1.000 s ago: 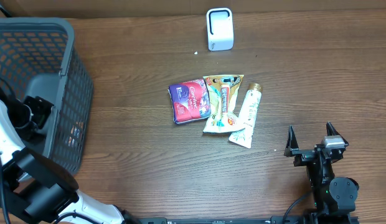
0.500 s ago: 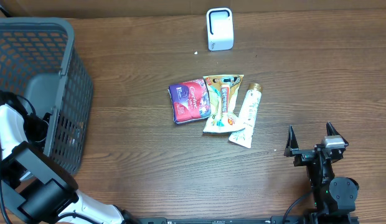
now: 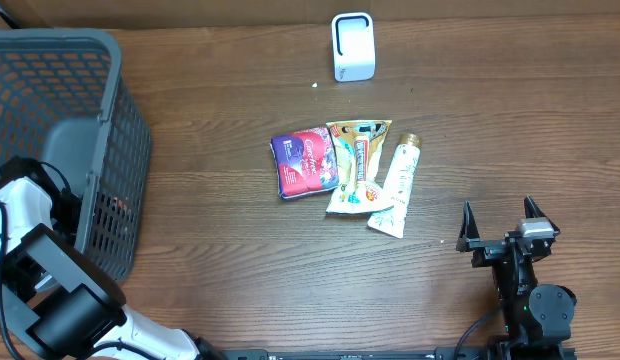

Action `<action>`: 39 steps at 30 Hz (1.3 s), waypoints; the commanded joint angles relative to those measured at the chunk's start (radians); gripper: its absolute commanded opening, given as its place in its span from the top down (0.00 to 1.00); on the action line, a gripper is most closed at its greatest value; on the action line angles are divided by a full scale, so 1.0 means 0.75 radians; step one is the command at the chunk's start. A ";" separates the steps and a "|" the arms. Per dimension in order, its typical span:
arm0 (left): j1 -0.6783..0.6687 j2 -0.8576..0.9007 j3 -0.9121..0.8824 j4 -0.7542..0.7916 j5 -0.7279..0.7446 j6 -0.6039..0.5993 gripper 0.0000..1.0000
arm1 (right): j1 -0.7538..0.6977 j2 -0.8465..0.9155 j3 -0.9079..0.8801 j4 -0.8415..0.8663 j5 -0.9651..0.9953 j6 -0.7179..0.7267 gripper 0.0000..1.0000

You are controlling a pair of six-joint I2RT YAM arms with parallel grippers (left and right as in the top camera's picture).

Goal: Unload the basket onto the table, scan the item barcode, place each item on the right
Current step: 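Grasp the small orange pouch in the basket with the left gripper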

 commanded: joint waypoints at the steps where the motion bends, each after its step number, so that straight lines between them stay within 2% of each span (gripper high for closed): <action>1: -0.004 0.000 -0.013 0.025 0.014 0.010 0.96 | -0.003 -0.011 -0.014 0.007 0.013 -0.001 0.00; 6: -0.003 -0.001 0.011 0.030 0.015 0.046 0.96 | -0.002 -0.011 -0.014 0.008 0.013 -0.001 0.00; 11: -0.003 -0.001 0.152 -0.076 0.015 0.085 0.96 | -0.003 -0.011 -0.014 0.007 0.013 -0.001 0.00; 16: -0.003 -0.003 0.444 -0.259 0.015 0.086 0.96 | -0.002 -0.011 -0.014 0.008 0.013 -0.001 0.00; 22: -0.004 -0.038 0.952 -0.491 0.021 0.109 0.96 | -0.003 -0.011 -0.014 0.007 0.013 -0.001 0.00; 27: -0.015 -0.099 1.176 -0.600 0.024 0.109 0.96 | -0.003 -0.011 -0.014 0.007 0.013 -0.001 0.00; 29: -0.023 -0.120 1.180 -0.603 0.008 0.110 0.95 | -0.003 -0.011 -0.014 0.007 0.013 -0.001 0.00; 31: -0.041 -0.112 1.166 -0.649 -0.093 0.114 0.66 | -0.003 -0.011 -0.014 0.008 0.013 -0.001 0.00; 32: -0.046 -0.106 1.152 -0.661 -0.120 0.115 0.57 | -0.003 -0.011 -0.014 0.007 0.013 -0.001 0.00; 34: -0.058 -0.086 1.095 -0.672 -0.159 0.121 0.49 | -0.003 -0.011 -0.014 0.007 0.013 -0.001 0.00; 37: -0.074 -0.064 0.957 -0.635 -0.162 0.118 0.29 | -0.003 -0.011 -0.014 0.007 0.013 -0.001 0.00; 39: -0.074 -0.051 0.828 -0.568 -0.162 0.098 0.23 | -0.003 -0.011 -0.014 0.007 0.013 -0.001 0.00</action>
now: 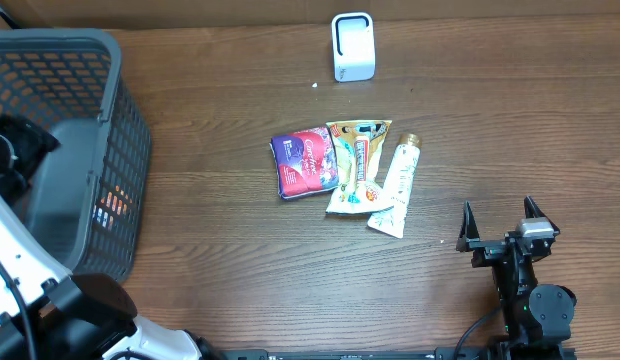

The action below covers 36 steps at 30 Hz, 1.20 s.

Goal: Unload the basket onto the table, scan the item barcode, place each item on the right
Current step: 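Grasp the small orange pouch in the basket with the left gripper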

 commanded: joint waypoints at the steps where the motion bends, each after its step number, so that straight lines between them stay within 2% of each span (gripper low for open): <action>1: -0.010 0.049 -0.207 0.084 -0.043 -0.012 0.18 | -0.003 -0.011 -0.014 0.007 0.013 -0.001 0.00; 2: -0.010 0.050 -0.260 0.123 -0.043 -0.012 0.06 | -0.003 -0.011 -0.014 0.007 0.013 -0.001 0.00; 7: -0.010 0.050 -0.515 0.317 -0.033 -0.012 0.05 | -0.003 -0.011 -0.014 0.008 0.013 -0.001 0.00; 8: -0.010 0.050 -0.547 0.345 -0.033 -0.011 0.07 | -0.002 -0.011 -0.014 0.008 0.013 -0.001 0.00; 12: -0.010 0.050 -0.669 0.485 -0.039 -0.006 0.23 | -0.003 -0.011 -0.014 0.007 0.013 -0.001 0.00; 15: -0.010 0.052 -0.737 0.572 -0.040 0.011 0.30 | -0.003 -0.011 -0.014 0.008 0.013 -0.001 0.00; 16: -0.010 0.052 -0.771 0.618 -0.043 0.011 0.37 | -0.003 -0.011 -0.014 0.008 0.013 -0.001 0.00; 18: -0.010 0.053 -0.812 0.674 -0.045 0.021 0.41 | -0.003 -0.011 -0.014 0.008 0.013 -0.001 0.00; 20: -0.010 0.055 -0.848 0.723 -0.047 0.032 0.42 | -0.003 -0.011 -0.014 0.008 0.013 -0.001 0.00; 27: -0.010 0.057 -0.975 0.843 -0.045 0.036 0.32 | -0.002 -0.011 -0.014 0.008 0.013 -0.001 0.00; 32: -0.010 0.058 -1.036 0.924 -0.044 0.036 0.32 | -0.003 -0.011 -0.014 0.008 0.013 -0.001 0.00; 34: -0.010 0.058 -1.051 0.961 -0.045 0.038 0.43 | -0.003 -0.011 -0.014 0.008 0.013 -0.001 0.00; 36: -0.010 0.058 -1.062 0.977 -0.047 0.039 0.46 | -0.002 -0.011 -0.014 0.008 0.013 -0.001 0.00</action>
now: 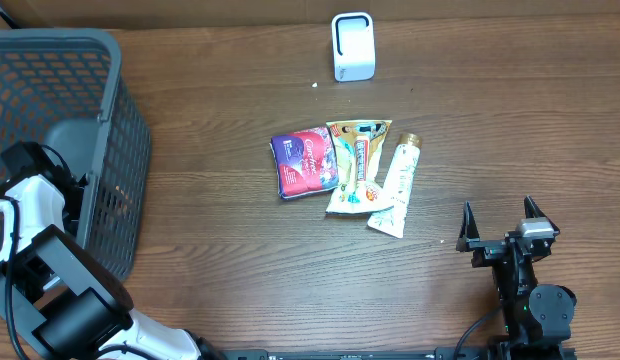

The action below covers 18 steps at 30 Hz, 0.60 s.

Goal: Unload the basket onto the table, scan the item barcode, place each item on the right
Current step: 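Grasp the small orange pouch in the basket with the left gripper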

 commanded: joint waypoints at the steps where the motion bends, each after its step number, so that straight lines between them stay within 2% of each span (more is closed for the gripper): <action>1: -0.007 0.006 -0.035 0.033 -0.012 0.017 0.50 | -0.003 -0.011 -0.014 0.007 0.013 -0.001 0.00; 3: -0.007 0.006 -0.051 0.037 -0.012 0.017 0.60 | -0.003 -0.011 -0.014 0.007 0.013 -0.001 0.00; 5: -0.007 0.007 -0.068 0.035 -0.013 0.017 0.80 | -0.003 -0.011 -0.014 0.007 0.013 -0.001 0.00; 8: -0.007 0.007 -0.069 0.025 -0.013 0.017 0.96 | -0.003 -0.011 -0.014 0.007 0.013 -0.001 0.00; 14: 0.014 0.001 0.027 -0.062 0.023 -0.013 0.96 | -0.002 -0.011 -0.014 0.007 0.013 -0.001 0.00; 18: 0.023 -0.010 0.250 -0.221 0.117 -0.013 0.96 | -0.003 -0.011 -0.014 0.007 0.013 -0.001 0.00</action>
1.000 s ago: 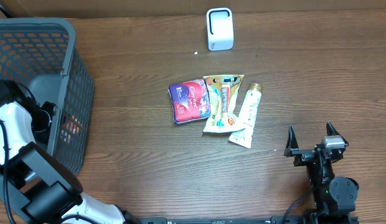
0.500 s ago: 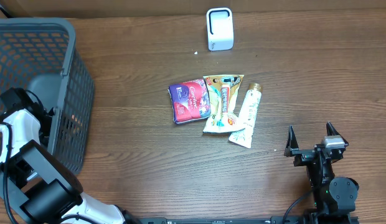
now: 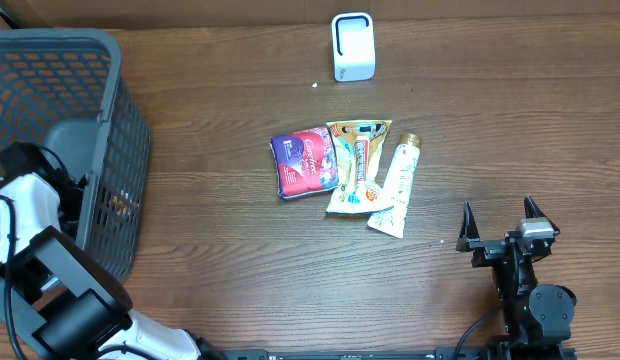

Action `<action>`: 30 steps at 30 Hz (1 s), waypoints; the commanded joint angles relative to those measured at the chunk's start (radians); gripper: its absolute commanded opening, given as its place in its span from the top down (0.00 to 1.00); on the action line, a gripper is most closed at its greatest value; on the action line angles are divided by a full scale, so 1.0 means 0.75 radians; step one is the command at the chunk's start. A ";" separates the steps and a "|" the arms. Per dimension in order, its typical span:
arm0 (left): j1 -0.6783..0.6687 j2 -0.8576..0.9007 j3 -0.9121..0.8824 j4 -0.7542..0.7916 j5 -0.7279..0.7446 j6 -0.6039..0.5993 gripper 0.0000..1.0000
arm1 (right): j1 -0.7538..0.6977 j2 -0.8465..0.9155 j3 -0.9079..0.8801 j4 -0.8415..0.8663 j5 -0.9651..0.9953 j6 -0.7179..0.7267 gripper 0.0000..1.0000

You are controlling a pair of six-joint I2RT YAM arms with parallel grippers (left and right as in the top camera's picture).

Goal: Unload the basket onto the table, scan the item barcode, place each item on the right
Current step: 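Grasp the small orange pouch in the basket with the left gripper, then lift the orange pouch out and present it to the white scanner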

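The white barcode scanner (image 3: pixel 352 46) stands at the table's back edge. Three items lie mid-table: a purple and red packet (image 3: pixel 305 162), a yellow snack packet (image 3: pixel 356 165) and a white tube (image 3: pixel 397 185). My left arm (image 3: pixel 30 200) reaches down into the grey mesh basket (image 3: pixel 110 120). Its fingers are hidden behind the basket wall, where something orange (image 3: pixel 115 205) shows through the mesh. My right gripper (image 3: pixel 498 225) rests open at the lower right, nothing between its fingers, a little right of the tube.
The basket fills the left side of the table, and its tall wall stands between my left arm and the items. Bare wood lies between the scanner and the three items.
My left arm has shifted slightly lower and to the left inside the basket. The items, the scanner and my right arm have not moved.
My left arm was first low in the basket. Then it was up toward the basket's far left corner. By the last moment it was down inside again, where it remains. The three items on the table and my right gripper kept their places throughout.
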 commanded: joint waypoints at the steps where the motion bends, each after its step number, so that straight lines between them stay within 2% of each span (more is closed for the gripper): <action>1: 0.010 -0.016 0.230 -0.095 0.082 -0.009 0.96 | -0.003 -0.011 -0.014 0.008 0.013 -0.002 0.00; 11: 0.009 -0.170 0.857 -0.372 0.130 -0.004 0.96 | -0.003 -0.011 -0.014 0.008 0.013 -0.002 0.00; 18: -0.038 -0.402 0.940 -0.387 0.451 -0.005 0.96 | -0.002 -0.011 -0.014 0.008 0.013 -0.001 0.00; 22: -0.214 -0.505 0.940 -0.448 0.570 -0.005 0.96 | -0.003 -0.011 -0.014 0.008 0.013 -0.001 0.00; 27: -0.599 -0.493 0.907 -0.561 0.520 -0.005 0.96 | -0.003 -0.011 -0.014 0.008 0.013 -0.001 0.00; 30: -0.877 -0.447 0.790 -0.519 0.462 -0.025 0.96 | -0.003 -0.011 -0.014 0.008 0.013 -0.002 0.00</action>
